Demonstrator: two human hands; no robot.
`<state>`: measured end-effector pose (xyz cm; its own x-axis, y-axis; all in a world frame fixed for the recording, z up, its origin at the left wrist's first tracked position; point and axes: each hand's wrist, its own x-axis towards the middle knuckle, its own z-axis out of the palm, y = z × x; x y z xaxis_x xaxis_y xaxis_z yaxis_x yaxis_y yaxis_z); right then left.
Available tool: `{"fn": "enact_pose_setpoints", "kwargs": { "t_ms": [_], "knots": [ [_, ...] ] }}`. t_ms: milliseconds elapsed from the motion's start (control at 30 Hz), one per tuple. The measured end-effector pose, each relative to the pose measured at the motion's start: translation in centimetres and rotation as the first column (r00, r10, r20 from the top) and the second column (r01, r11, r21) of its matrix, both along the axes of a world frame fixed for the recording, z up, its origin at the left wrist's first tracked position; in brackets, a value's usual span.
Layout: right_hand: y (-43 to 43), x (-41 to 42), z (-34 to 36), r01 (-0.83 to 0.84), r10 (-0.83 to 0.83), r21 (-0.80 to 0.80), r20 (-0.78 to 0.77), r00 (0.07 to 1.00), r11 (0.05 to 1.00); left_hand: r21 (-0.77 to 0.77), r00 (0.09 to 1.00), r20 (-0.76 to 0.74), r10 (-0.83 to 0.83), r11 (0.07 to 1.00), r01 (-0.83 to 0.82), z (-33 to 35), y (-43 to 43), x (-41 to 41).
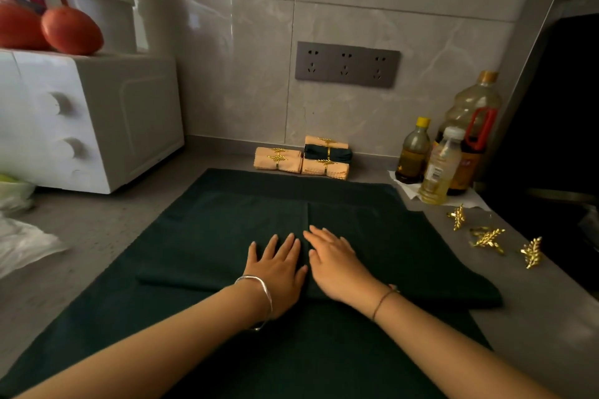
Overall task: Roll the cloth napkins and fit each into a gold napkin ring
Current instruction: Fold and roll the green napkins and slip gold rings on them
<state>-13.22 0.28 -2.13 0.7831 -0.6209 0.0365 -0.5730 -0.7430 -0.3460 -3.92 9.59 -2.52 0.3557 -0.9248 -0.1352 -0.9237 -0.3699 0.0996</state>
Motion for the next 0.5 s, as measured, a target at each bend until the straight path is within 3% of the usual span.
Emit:
{"fn": "enact_pose_setpoints", "kwargs": {
  "t_ms": [500],
  "knots": [
    [-1.1,-2.7,-1.2,0.075,-0.091,-0.106,-0.157,0.983,0.992,-0.112,0.99,0.008,0.141,0.984,-0.14,-0.8,0.7,2.2]
  ]
}}
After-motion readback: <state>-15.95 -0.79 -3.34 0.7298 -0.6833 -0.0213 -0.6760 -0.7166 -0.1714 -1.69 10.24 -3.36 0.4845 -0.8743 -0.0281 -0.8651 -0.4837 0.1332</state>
